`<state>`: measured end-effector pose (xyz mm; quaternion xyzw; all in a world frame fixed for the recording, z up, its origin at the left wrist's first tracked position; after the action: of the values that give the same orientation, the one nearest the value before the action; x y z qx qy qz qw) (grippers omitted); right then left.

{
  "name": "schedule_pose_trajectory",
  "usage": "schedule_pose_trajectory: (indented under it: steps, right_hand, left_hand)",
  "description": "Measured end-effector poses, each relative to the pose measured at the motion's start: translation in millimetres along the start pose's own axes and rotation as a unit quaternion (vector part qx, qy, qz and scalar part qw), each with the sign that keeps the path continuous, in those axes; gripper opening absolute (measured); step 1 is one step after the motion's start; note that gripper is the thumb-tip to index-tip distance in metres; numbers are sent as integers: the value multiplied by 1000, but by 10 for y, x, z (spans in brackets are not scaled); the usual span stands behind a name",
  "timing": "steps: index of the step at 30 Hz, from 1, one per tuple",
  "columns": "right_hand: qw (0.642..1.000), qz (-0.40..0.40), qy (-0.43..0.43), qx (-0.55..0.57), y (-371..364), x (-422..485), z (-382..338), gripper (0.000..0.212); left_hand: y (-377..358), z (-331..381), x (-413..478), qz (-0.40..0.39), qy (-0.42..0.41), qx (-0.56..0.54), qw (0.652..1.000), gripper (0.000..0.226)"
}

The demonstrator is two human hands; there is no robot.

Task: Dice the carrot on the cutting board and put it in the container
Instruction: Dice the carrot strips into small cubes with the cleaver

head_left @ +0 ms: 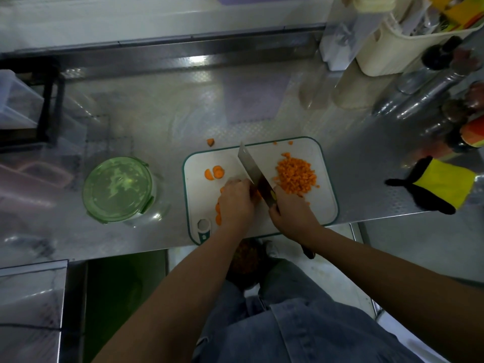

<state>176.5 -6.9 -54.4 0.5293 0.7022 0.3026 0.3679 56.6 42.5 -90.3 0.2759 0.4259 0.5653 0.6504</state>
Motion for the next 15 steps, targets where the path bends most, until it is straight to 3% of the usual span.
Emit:
schedule_pose_trajectory:
  steps: [15]
  right_hand:
    - [999,39,15,6,26,70,26,18]
  left_hand:
    - [89,-8,-32,-13,15,-5,1000,10]
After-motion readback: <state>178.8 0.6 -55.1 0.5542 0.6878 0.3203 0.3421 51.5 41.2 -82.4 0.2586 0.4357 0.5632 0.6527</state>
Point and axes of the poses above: each hand's wrist, its own x-axis towards the middle knuckle, its own y-axis out of the back of the hand, z = x × y, the point moved 7 cm from there along x, towards the middle knuckle, and after that the axes turned 9 degrees about y, right-handed, at the moved point
